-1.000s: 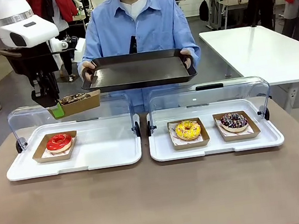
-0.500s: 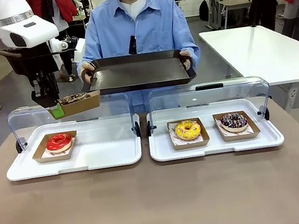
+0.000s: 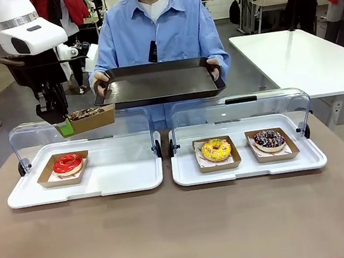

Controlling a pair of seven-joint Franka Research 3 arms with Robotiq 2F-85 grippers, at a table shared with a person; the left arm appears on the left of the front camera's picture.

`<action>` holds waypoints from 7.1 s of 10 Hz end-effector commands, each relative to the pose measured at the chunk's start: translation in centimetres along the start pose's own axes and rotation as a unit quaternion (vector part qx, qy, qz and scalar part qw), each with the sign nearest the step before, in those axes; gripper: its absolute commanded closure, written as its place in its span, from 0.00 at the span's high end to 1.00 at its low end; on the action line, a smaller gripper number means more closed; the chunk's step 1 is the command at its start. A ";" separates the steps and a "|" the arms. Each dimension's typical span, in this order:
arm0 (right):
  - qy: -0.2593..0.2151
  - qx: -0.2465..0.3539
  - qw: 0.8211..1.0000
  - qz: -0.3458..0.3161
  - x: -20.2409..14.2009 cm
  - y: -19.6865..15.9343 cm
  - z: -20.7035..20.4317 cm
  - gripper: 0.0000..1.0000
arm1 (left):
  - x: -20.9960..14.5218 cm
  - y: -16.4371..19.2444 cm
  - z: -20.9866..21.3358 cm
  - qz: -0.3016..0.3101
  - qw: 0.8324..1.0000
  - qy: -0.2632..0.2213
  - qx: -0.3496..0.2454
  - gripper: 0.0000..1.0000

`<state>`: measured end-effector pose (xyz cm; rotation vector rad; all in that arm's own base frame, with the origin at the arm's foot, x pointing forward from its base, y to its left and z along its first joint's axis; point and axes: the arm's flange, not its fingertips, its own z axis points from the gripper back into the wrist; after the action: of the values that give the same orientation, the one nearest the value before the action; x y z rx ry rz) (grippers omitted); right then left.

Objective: Provide the desired donut to the person.
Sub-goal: Place the picked Paper togo box onto the Handle tray extended by the person, then pick up and lift the Paper togo box containing the Donut pointed at by the person.

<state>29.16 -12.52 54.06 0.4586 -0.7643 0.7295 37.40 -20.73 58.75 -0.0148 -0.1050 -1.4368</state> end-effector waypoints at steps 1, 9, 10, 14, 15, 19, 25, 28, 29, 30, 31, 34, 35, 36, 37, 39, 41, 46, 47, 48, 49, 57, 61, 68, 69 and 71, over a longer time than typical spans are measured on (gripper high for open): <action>-0.012 0.008 1.000 0.005 0.0 -0.1 0.0 1.00 | -0.2 -0.5 0.0 -0.001 1.000 0.001 0.002 0.00; -0.012 0.008 1.000 0.005 0.0 -0.1 0.0 1.00 | 4.6 2.9 10.9 -0.101 0.992 0.026 0.076 0.01; -0.012 0.008 1.000 0.005 0.0 -0.1 0.0 1.00 | 5.7 4.6 11.6 -0.122 0.989 0.023 0.083 0.01; -0.012 0.008 1.000 0.005 0.0 -0.1 0.0 1.00 | 7.7 13.5 10.0 -0.135 0.988 0.022 0.075 0.01; -0.012 0.008 1.000 0.005 0.0 -0.1 0.0 1.00 | 7.9 15.7 8.9 -0.132 0.989 0.010 0.062 0.01; -0.012 0.008 1.000 0.005 0.0 -0.1 0.0 1.00 | 8.4 20.7 4.2 -0.126 0.991 0.015 0.032 0.01; -0.012 0.008 1.000 0.005 0.0 -0.1 0.0 1.00 | 8.1 23.8 -0.2 -0.120 0.993 0.012 -0.003 0.01; -0.012 0.008 1.000 0.005 0.0 -0.1 0.0 1.00 | 8.3 24.0 -0.9 -0.124 0.992 0.022 -0.009 0.60; -0.012 0.008 1.000 0.005 0.0 -0.1 0.0 1.00 | 8.3 24.0 -1.0 -0.124 0.992 0.025 -0.010 0.74; -0.012 0.008 1.000 0.005 0.0 -0.1 0.0 1.00 | 8.2 24.1 -1.1 -0.123 0.992 0.026 -0.013 1.00; -0.012 0.008 1.000 0.005 0.0 -0.1 0.0 1.00 | 8.1 24.0 -1.2 -0.122 0.992 0.025 -0.014 1.00; -0.012 0.008 1.000 0.005 0.0 -0.1 0.0 1.00 | 8.1 23.9 -1.1 -0.122 0.992 0.027 -0.015 1.00; -0.012 0.008 1.000 0.005 0.0 -0.1 0.0 1.00 | 8.0 23.8 -1.1 -0.122 0.992 0.024 -0.016 1.00; -0.012 0.008 1.000 0.005 0.0 -0.1 0.0 1.00 | 7.8 23.7 -1.0 -0.120 0.992 0.020 -0.017 1.00; -0.012 0.008 1.000 0.005 0.0 -0.1 0.0 1.00 | 7.5 23.6 -0.7 -0.121 0.992 0.017 -0.017 1.00; -0.012 0.008 1.000 0.005 0.0 -0.1 0.0 1.00 | 7.4 23.4 -0.2 -0.120 0.993 0.014 -0.016 1.00; -0.012 0.008 1.000 0.005 0.0 -0.1 0.0 1.00 | 7.0 23.2 -0.4 -0.119 0.993 0.017 -0.021 1.00; -0.012 0.008 1.000 0.005 0.0 -0.1 0.0 1.00 | 1.8 12.8 1.0 -0.126 0.991 -0.035 -0.018 1.00; -0.012 0.008 1.000 0.005 0.0 -0.1 0.0 1.00 | -1.5 10.0 1.6 -0.110 0.989 -0.095 -0.021 1.00; -0.012 0.008 1.000 0.005 0.0 -0.1 0.0 1.00 | -4.7 8.1 1.9 -0.093 0.984 -0.151 -0.022 1.00; -0.012 0.008 1.000 0.005 0.0 -0.1 0.0 1.00 | -7.8 6.2 2.1 -0.067 0.974 -0.214 -0.023 1.00; -0.012 0.008 1.000 0.005 0.0 -0.1 0.0 1.00 | -22.9 2.1 -0.4 0.073 0.930 -0.361 0.020 1.00; -0.012 0.008 1.000 0.005 0.0 -0.1 0.0 1.00 | -26.9 1.6 -1.3 0.049 0.924 -0.380 -0.001 1.00; -0.012 0.008 1.000 0.005 0.0 -0.1 0.0 1.00 | -26.5 1.8 -1.0 0.062 0.925 -0.374 -0.004 1.00; -0.012 0.008 1.000 0.005 0.0 -0.1 0.0 1.00 | -26.5 1.8 -1.0 0.062 0.925 -0.374 -0.004 1.00; -0.012 0.008 1.000 0.005 0.0 -0.1 0.0 1.00 | -26.5 1.8 -1.0 0.062 0.925 -0.374 -0.004 1.00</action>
<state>29.07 -12.62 54.14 0.4546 -0.7633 0.7268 35.55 5.81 55.67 -0.5738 -0.7030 -1.2617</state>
